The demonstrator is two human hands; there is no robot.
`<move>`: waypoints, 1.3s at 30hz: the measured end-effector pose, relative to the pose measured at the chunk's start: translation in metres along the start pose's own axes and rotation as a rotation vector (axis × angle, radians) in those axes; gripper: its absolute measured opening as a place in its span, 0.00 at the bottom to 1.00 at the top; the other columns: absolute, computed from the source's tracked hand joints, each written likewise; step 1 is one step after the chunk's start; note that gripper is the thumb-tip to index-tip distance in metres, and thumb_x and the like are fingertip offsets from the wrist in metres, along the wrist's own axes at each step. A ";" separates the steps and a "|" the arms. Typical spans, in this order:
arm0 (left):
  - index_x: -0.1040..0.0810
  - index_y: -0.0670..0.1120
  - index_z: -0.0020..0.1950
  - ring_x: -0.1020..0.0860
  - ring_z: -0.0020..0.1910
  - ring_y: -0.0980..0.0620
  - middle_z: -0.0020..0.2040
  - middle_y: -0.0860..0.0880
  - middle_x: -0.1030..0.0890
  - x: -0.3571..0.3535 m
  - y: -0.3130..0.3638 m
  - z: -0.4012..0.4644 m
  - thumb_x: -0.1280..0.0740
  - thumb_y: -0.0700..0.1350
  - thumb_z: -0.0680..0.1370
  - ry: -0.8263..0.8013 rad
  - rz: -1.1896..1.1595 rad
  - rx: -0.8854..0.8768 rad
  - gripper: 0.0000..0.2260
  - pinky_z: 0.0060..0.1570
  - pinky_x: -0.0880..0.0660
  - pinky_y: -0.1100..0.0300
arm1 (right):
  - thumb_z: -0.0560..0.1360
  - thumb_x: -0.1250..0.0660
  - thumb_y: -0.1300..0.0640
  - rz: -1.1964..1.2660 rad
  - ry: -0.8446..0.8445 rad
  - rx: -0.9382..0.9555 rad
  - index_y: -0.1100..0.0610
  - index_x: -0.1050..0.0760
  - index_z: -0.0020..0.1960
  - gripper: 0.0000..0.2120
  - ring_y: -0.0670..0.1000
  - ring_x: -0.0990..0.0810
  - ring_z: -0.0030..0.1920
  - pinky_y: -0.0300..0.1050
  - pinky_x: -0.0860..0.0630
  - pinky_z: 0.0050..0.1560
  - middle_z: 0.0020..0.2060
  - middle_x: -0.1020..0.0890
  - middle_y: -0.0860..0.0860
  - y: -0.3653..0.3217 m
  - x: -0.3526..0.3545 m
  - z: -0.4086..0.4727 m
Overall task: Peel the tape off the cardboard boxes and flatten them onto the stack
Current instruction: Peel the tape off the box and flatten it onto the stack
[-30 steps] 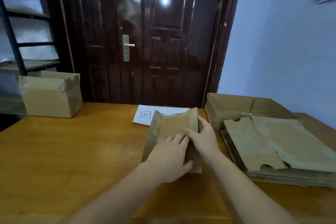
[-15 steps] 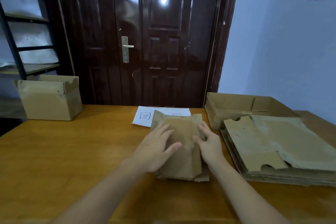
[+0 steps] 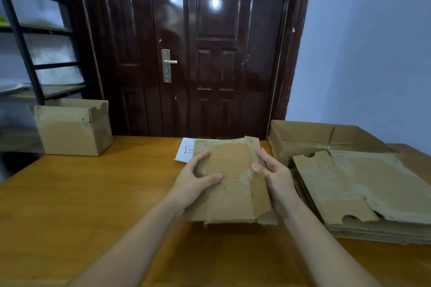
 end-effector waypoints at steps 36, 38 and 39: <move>0.51 0.51 0.85 0.55 0.83 0.50 0.85 0.50 0.52 -0.032 -0.042 -0.056 0.60 0.89 0.59 -0.249 1.368 0.056 0.63 0.79 0.62 0.40 | 0.78 0.55 0.27 -1.668 -0.544 0.139 0.46 0.36 0.78 0.37 0.55 0.39 0.76 0.59 0.39 0.72 0.76 0.35 0.51 0.043 -0.013 -0.021; 0.52 0.55 0.85 0.56 0.83 0.50 0.85 0.54 0.52 -0.009 -0.043 -0.050 0.55 0.88 0.62 -0.288 1.350 0.092 0.59 0.78 0.66 0.40 | 0.78 0.51 0.28 -1.713 -0.526 0.206 0.45 0.27 0.71 0.32 0.53 0.34 0.69 0.57 0.34 0.67 0.66 0.28 0.50 0.034 -0.014 -0.021; 0.53 0.56 0.85 0.57 0.83 0.49 0.85 0.55 0.52 0.004 -0.045 -0.046 0.53 0.87 0.64 -0.289 1.344 0.115 0.56 0.78 0.66 0.41 | 0.78 0.48 0.28 -1.703 -0.529 0.241 0.44 0.24 0.66 0.29 0.51 0.33 0.67 0.55 0.33 0.66 0.64 0.27 0.47 0.033 -0.015 -0.021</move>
Point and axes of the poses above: each hand's wrist, its own z-axis towards the middle knuckle, its own x-axis out of the back of the hand, y = z × x, the point moved 4 cm from there along z, towards the middle knuckle
